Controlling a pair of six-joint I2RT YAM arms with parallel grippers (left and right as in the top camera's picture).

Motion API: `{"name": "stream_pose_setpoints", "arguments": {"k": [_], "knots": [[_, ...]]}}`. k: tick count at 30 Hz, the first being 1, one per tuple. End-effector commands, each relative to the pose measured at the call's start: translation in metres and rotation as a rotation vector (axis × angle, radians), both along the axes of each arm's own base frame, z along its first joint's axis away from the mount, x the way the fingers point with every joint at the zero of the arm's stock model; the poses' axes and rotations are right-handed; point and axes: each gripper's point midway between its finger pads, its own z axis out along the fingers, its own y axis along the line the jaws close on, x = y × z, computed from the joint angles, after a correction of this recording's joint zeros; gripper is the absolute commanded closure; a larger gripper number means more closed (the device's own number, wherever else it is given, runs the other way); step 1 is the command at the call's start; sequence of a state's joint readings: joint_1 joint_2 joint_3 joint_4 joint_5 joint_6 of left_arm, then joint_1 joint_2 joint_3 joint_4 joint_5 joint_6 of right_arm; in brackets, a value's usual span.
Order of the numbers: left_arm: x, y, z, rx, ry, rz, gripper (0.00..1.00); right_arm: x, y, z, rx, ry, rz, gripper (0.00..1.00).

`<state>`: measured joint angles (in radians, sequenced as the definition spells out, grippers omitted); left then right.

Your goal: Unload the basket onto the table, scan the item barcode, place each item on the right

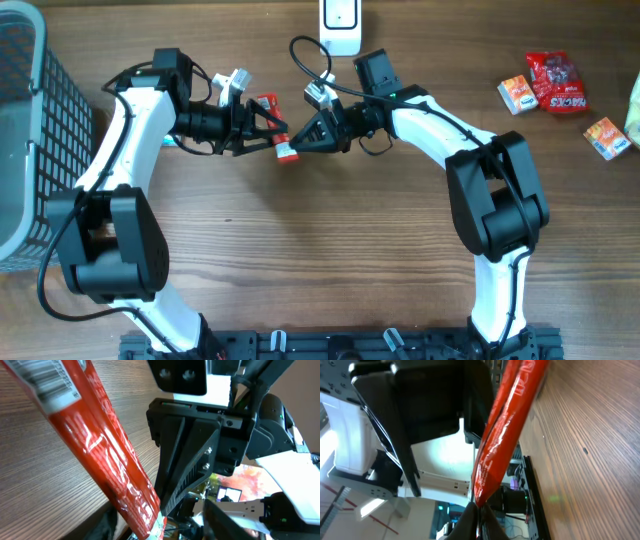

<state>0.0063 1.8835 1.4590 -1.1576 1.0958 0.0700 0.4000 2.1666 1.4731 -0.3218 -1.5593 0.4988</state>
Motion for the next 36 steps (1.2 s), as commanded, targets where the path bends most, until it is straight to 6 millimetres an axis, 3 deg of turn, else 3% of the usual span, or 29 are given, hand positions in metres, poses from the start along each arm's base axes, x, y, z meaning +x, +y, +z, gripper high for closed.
{"name": "stream_pose_setpoints", "arguments": {"k": [1, 8, 14, 20, 28, 30, 33, 36], "knots": [[0.000, -0.003, -0.001, -0.021, 0.000, -0.010, 0.39, -0.002, -0.004, 0.017, 0.026, 0.068, 0.032, 0.96], [0.004, -0.003, -0.002, -0.020, -0.015, -0.006, 0.39, -0.002, -0.003, 0.025, 0.026, 0.063, 0.034, 0.96], [0.010, -0.003, -0.002, -0.019, -0.002, 0.023, 0.49, -0.004, -0.004, 0.040, 0.040, 0.028, 0.035, 0.96], [0.013, -0.003, -0.002, -0.019, 0.002, 0.033, 0.57, -0.006, -0.003, 0.041, 0.041, 0.028, 0.040, 0.96], [0.014, -0.003, -0.001, -0.019, -0.004, 0.034, 0.65, -0.023, 0.013, 0.041, 0.041, 0.027, 0.091, 0.96], [0.014, -0.002, -0.001, -0.020, -0.005, 0.035, 0.73, -0.023, 0.014, 0.041, 0.042, 0.024, 0.092, 0.96], [0.014, -0.002, -0.001, -0.019, -0.005, 0.037, 0.96, -0.021, 0.012, 0.041, 0.041, 0.025, 0.086, 0.96], [0.014, -0.002, -0.001, -0.019, -0.005, 0.036, 0.96, -0.020, 0.011, 0.042, 0.047, 0.013, 0.083, 0.96]]}}
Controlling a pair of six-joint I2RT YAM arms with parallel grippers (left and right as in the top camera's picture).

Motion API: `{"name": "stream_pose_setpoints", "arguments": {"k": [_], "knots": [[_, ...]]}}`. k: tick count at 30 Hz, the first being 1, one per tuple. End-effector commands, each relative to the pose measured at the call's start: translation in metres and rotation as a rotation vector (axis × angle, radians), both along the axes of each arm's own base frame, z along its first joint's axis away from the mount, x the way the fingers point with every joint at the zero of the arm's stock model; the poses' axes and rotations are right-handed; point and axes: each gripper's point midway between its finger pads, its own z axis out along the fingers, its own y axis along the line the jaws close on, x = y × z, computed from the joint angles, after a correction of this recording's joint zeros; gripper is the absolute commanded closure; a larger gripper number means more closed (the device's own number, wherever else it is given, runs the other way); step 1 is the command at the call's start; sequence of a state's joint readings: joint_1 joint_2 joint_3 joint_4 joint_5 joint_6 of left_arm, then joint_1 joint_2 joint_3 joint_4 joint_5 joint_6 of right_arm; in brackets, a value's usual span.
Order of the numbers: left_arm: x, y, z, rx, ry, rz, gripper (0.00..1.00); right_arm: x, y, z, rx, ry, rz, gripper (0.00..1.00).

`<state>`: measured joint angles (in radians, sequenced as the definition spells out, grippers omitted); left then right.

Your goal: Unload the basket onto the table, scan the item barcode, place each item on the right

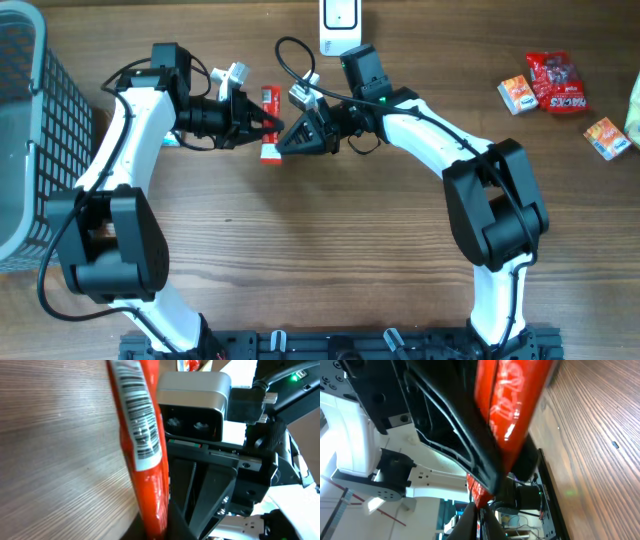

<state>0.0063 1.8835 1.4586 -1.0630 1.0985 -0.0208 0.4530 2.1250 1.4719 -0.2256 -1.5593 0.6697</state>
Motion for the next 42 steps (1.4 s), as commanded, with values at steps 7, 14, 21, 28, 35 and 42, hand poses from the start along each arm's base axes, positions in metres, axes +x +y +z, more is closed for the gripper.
{"name": "stream_pose_setpoints", "arguments": {"k": [7, 14, 21, 28, 35, 42], "knots": [[0.000, -0.002, -0.002, -0.015, 0.008, -0.005, 0.96, 0.000, -0.007, 0.016, 0.065, -0.090, 0.003, 0.19], [-0.001, -0.003, -0.001, -0.020, 0.011, -0.006, 0.96, 0.002, -0.002, 0.008, 0.010, -0.073, -0.024, 0.05], [-0.004, -0.004, 0.000, -0.029, 0.075, 0.014, 0.96, 0.000, 0.012, -0.003, -0.062, -0.075, -0.048, 0.29], [-0.009, -0.014, -0.001, -0.028, 0.080, -0.015, 0.96, 0.001, 0.014, -0.005, -0.102, -0.015, -0.060, 0.36], [-0.009, -0.022, 0.000, -0.027, 0.056, -0.038, 0.96, 0.001, 0.015, -0.004, -0.105, -0.006, -0.060, 0.56], [-0.009, -0.022, 0.000, -0.027, 0.057, -0.037, 0.95, 0.001, 0.016, -0.003, -0.109, 0.005, -0.061, 0.76]]}}
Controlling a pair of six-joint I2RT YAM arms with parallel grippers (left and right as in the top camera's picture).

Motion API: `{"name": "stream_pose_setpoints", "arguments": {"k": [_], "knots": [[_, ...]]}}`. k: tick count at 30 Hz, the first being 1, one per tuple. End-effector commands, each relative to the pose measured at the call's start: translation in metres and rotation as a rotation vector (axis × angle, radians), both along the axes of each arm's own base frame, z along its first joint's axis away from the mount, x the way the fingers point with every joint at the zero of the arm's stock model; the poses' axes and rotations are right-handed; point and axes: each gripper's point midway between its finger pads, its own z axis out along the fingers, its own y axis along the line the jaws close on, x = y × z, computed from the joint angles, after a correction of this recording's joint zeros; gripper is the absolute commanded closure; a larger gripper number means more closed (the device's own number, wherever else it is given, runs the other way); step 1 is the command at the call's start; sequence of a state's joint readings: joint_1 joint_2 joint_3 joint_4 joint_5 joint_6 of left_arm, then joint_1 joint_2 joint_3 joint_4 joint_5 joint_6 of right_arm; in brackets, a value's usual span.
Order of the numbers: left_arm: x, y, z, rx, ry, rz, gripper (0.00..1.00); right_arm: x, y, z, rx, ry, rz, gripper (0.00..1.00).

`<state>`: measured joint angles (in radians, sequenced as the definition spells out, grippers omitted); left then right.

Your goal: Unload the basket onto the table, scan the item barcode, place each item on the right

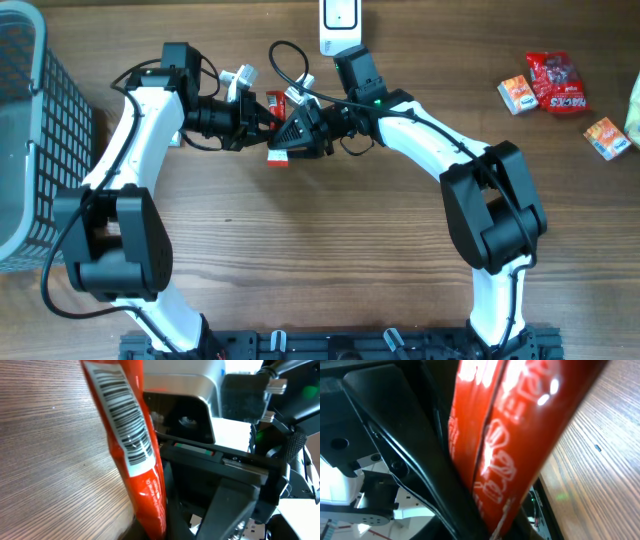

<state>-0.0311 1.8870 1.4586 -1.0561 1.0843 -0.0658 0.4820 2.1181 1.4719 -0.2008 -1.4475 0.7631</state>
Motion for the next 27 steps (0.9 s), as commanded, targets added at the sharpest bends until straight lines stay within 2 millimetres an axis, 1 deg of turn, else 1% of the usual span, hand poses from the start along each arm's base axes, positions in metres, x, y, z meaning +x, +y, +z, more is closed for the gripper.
{"name": "stream_pose_setpoints", "arguments": {"k": [1, 2, 3, 4, 5, 6, 7, 8, 10, 12, 15, 17, 19, 20, 22, 23, 25, 26, 27], "knots": [[-0.005, -0.010, 0.003, -0.040, 0.020, -0.021, 0.92, -0.001, 0.001, 0.007, -0.011, -0.010, -0.012, 0.80], [-0.005, -0.010, 0.003, -0.040, 0.020, -0.021, 0.89, -0.001, 0.001, 0.007, -0.012, -0.007, -0.012, 0.86], [-0.005, -0.010, 0.003, -0.040, 0.020, -0.021, 0.83, -0.001, 0.001, 0.007, -0.012, -0.007, -0.012, 0.91], [-0.005, -0.010, 0.003, -0.040, 0.020, -0.021, 0.79, -0.001, 0.001, 0.007, -0.012, -0.007, -0.012, 0.96], [-0.005, -0.010, 0.003, -0.040, 0.020, -0.021, 0.72, -0.001, 0.001, 0.007, -0.012, -0.007, -0.012, 0.96], [-0.005, -0.010, 0.003, -0.040, 0.020, -0.021, 0.62, -0.001, 0.001, 0.007, -0.012, -0.007, -0.012, 0.96], [-0.005, -0.010, 0.003, -0.040, 0.020, -0.021, 0.48, -0.001, 0.001, 0.007, -0.012, -0.007, -0.012, 0.96], [-0.005, -0.010, 0.003, -0.040, 0.019, -0.021, 0.43, -0.001, 0.001, 0.007, -0.012, -0.007, -0.012, 0.96], [-0.004, -0.010, 0.002, -0.035, 0.015, -0.021, 0.39, -0.001, 0.001, 0.007, -0.014, -0.007, -0.014, 0.96], [-0.001, -0.008, 0.000, -0.021, -0.001, -0.017, 0.29, 0.001, 0.002, 0.004, -0.025, -0.015, -0.026, 0.96], [0.006, 0.000, 0.002, -0.015, -0.022, 0.003, 0.21, 0.009, 0.003, -0.004, -0.068, -0.034, -0.070, 0.96], [0.012, 0.009, 0.007, -0.011, -0.031, 0.029, 0.14, 0.016, 0.002, -0.010, -0.101, -0.046, -0.107, 0.96], [0.019, 0.022, 0.008, 0.033, -0.016, 0.082, 0.11, 0.023, 0.000, -0.016, -0.133, -0.058, -0.142, 0.96], [0.024, 0.034, 0.007, 0.078, -0.012, 0.123, 0.09, 0.027, -0.003, -0.021, -0.163, -0.057, -0.168, 0.96], [0.029, 0.051, 0.009, 0.140, -0.021, 0.177, 0.06, 0.036, -0.009, -0.031, -0.214, -0.072, -0.213, 0.96], [0.031, 0.060, 0.012, 0.171, -0.030, 0.208, 0.05, 0.042, -0.015, -0.039, -0.250, -0.086, -0.243, 0.96], [0.032, 0.073, 0.019, 0.209, -0.055, 0.246, 0.04, 0.049, -0.024, -0.047, -0.292, -0.107, -0.273, 0.96], [0.033, 0.079, 0.022, 0.225, -0.070, 0.260, 0.03, 0.052, -0.028, -0.049, -0.298, -0.115, -0.279, 0.96], [0.033, 0.089, 0.028, 0.255, -0.093, 0.288, 0.02, 0.053, -0.033, -0.049, -0.290, -0.123, -0.278, 0.96]]}}
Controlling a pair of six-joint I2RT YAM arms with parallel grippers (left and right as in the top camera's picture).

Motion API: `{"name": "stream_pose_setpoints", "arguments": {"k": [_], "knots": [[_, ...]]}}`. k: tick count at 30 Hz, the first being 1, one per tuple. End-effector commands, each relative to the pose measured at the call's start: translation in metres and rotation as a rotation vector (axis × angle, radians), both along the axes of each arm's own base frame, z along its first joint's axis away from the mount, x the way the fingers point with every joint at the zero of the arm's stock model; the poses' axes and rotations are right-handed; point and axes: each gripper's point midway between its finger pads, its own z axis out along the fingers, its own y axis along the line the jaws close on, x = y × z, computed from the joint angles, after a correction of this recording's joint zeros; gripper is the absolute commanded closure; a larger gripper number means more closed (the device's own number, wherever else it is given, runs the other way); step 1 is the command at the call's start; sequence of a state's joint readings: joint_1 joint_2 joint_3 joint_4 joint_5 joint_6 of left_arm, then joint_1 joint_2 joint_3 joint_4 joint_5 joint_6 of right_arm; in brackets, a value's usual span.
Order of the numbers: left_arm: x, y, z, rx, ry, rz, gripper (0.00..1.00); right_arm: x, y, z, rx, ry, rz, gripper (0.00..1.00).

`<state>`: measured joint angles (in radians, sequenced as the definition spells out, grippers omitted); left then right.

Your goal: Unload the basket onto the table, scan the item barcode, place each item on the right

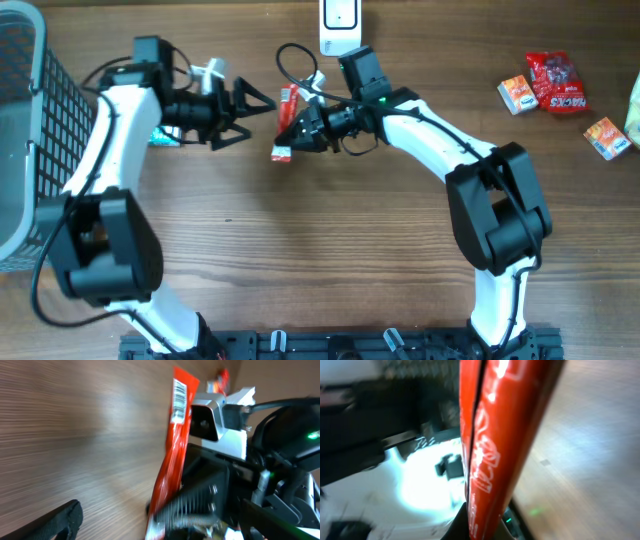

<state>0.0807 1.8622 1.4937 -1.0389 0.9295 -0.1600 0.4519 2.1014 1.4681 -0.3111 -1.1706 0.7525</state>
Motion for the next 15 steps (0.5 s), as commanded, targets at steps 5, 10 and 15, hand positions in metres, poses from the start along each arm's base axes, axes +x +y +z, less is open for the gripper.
{"name": "stream_pose_setpoints", "arguments": {"k": [5, 10, 15], "knots": [[0.001, 0.078, 0.060, 0.229, -0.148, 0.258, 0.01, 0.017, -0.044, 0.024, 0.197, -0.279, 0.074, 0.96], [-0.016, 0.105, 0.089, 0.244, -0.193, 0.345, 0.00, 0.020, -0.071, 0.003, 0.144, -0.501, 0.106, 0.96], [-0.026, 0.116, 0.093, 0.264, -0.183, 0.382, 0.00, -0.003, -0.070, -0.010, 0.139, -0.690, 0.242, 0.96]]}}
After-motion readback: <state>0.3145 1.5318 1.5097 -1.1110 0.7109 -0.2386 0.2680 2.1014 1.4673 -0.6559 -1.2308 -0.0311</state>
